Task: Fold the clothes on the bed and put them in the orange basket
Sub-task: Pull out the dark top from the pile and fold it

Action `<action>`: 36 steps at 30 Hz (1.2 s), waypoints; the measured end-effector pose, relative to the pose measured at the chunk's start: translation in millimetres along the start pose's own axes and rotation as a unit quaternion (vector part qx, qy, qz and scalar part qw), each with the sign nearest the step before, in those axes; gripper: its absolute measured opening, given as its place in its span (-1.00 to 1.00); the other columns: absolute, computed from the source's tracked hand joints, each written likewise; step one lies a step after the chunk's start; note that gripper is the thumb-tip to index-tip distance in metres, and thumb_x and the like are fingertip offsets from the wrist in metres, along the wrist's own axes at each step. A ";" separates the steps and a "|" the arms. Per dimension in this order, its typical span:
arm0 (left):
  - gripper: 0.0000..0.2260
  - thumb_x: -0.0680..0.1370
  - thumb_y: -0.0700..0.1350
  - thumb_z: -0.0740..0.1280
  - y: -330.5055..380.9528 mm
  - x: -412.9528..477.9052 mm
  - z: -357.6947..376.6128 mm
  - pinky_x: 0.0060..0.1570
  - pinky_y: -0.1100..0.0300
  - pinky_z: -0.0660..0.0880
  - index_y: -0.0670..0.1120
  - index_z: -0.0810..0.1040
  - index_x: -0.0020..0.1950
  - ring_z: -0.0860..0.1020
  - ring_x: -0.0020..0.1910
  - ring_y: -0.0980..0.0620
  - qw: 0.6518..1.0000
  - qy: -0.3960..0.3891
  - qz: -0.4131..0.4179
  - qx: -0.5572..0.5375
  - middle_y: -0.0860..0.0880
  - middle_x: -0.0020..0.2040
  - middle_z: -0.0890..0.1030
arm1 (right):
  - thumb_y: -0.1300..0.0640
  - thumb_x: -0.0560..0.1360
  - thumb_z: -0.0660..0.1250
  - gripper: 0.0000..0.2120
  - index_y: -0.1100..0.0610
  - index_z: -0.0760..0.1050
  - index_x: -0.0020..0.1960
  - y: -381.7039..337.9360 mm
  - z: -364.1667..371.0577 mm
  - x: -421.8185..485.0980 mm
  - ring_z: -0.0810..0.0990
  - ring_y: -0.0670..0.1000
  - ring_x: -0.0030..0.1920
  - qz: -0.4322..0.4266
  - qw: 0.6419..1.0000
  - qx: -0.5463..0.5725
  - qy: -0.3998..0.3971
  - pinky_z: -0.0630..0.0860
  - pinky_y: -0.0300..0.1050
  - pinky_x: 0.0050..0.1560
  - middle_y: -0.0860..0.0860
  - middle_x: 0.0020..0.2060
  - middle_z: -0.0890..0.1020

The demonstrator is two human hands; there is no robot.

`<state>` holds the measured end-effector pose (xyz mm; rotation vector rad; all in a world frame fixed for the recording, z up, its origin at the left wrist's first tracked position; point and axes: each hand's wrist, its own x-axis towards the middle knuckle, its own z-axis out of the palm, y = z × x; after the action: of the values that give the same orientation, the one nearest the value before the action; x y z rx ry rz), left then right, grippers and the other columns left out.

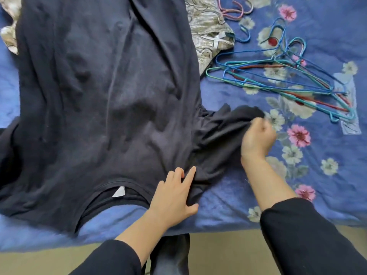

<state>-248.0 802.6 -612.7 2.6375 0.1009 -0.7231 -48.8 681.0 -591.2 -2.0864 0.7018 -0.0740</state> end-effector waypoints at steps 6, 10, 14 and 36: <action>-0.19 0.49 -0.25 0.19 24.7 6.8 4.9 -0.22 0.10 0.26 0.05 -0.25 0.57 0.36 -0.01 -0.08 0.997 -0.035 -0.017 0.062 -0.10 0.23 0.29 | 0.01 0.60 0.13 -0.80 0.11 0.44 0.06 42.4 -47.7 32.7 0.54 0.04 -0.19 0.274 0.944 0.143 -0.115 0.48 -0.08 -0.05 0.08 -0.20 0.54; -0.25 0.52 -0.21 0.16 28.6 15.3 2.9 -0.19 0.11 0.32 0.08 -0.21 0.57 0.42 0.02 -0.08 0.998 -0.048 -0.017 0.024 -0.06 0.16 0.36 | -0.12 0.52 0.32 -0.69 0.12 0.46 0.06 44.0 -41.4 37.1 0.62 0.03 -0.14 0.273 0.930 0.149 -0.195 0.58 -0.07 -0.08 0.08 -0.14 0.61; -0.28 0.44 -0.19 0.17 20.9 17.8 -18.7 -0.07 0.14 0.39 0.20 0.06 0.55 0.50 -0.04 -0.09 0.991 -0.087 -0.012 -0.100 0.02 -0.02 0.54 | 0.30 0.42 0.40 -0.89 0.18 0.50 -0.11 35.0 -30.8 45.0 0.50 -0.03 -0.39 0.249 0.946 0.112 -0.174 0.43 -0.28 -0.51 0.05 -0.33 0.54; -0.47 0.50 -0.17 0.20 26.0 -1.2 8.3 0.01 0.25 0.46 0.15 0.34 0.46 0.53 -0.11 0.11 0.937 -0.164 -0.057 -0.304 0.02 -0.11 0.62 | 0.13 0.50 0.36 -0.68 0.00 0.56 0.25 -16.4 -28.3 -68.0 0.53 -0.10 -0.11 0.013 0.815 -0.036 -0.578 0.43 -0.26 -0.09 -0.09 -0.11 0.58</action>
<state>-248.5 775.6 -609.2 1.9116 0.3275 -0.9751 -107.0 701.4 -547.7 -1.7347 -0.0423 1.1591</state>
